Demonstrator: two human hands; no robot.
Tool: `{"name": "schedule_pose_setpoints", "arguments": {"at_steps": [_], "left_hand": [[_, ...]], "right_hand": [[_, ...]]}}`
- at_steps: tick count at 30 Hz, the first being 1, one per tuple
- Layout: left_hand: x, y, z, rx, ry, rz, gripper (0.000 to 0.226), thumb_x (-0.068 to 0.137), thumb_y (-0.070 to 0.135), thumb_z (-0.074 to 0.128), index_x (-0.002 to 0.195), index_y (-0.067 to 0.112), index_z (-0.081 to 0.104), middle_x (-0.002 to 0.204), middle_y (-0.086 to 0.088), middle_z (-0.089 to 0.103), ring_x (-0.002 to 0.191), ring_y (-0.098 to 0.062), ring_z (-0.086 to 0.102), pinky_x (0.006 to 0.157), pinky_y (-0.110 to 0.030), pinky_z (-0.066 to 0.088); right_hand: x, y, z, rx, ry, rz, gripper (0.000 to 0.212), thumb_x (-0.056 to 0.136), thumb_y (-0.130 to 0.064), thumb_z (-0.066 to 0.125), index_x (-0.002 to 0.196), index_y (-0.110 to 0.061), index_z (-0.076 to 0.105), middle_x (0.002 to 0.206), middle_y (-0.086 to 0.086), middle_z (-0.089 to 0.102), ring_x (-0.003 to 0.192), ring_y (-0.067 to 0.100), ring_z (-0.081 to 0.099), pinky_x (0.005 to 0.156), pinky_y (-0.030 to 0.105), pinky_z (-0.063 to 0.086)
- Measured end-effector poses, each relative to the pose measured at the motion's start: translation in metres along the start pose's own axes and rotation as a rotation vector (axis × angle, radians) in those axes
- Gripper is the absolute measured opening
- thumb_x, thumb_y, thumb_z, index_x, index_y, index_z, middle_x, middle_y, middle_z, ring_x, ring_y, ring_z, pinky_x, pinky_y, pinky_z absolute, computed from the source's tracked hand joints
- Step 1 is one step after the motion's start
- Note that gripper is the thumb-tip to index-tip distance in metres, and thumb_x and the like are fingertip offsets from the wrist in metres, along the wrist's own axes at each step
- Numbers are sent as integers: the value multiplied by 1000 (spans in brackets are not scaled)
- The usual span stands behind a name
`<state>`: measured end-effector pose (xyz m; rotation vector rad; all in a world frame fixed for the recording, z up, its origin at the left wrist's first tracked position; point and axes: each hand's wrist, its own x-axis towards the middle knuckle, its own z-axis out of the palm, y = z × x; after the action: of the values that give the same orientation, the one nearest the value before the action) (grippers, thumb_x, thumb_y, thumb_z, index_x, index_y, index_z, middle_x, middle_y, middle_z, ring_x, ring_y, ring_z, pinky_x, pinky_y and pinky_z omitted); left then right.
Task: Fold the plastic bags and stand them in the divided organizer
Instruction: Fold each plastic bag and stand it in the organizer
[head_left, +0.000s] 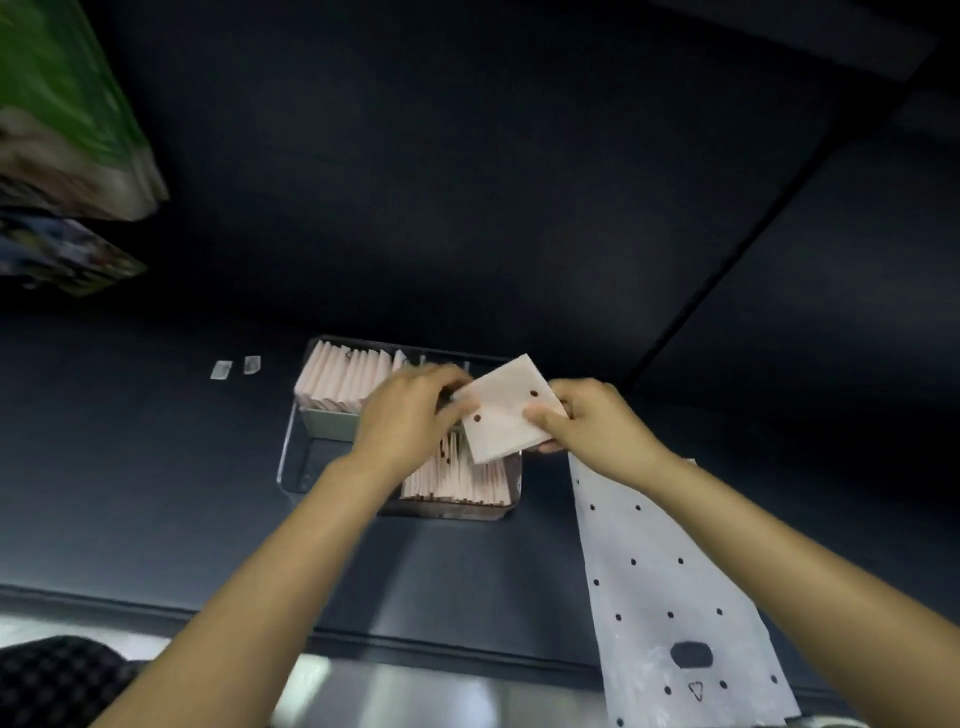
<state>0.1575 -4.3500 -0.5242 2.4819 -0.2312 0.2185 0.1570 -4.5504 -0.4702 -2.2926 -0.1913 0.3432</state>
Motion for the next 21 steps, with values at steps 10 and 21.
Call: {"name": "schedule_pose_setpoints", "arguments": {"at_steps": [10, 21], "left_hand": [[-2, -64, 12, 427, -51, -174, 28, 96, 33, 40, 114, 27, 61, 119, 2, 55, 110, -24, 41, 86, -38, 30], [-5, -64, 16, 295, 81, -90, 20, 90, 18, 53, 102, 24, 68, 108, 5, 61, 104, -21, 43, 79, -31, 24]], "right_hand": [[100, -29, 65, 85, 98, 222, 18, 93, -10, 50, 106, -7, 62, 73, 3, 67, 59, 14, 68, 53, 22, 56], [118, -55, 114, -556, 43, 122, 26, 94, -27, 40, 96, -11, 61, 86, 8, 68, 77, 25, 65, 68, 37, 54]]}}
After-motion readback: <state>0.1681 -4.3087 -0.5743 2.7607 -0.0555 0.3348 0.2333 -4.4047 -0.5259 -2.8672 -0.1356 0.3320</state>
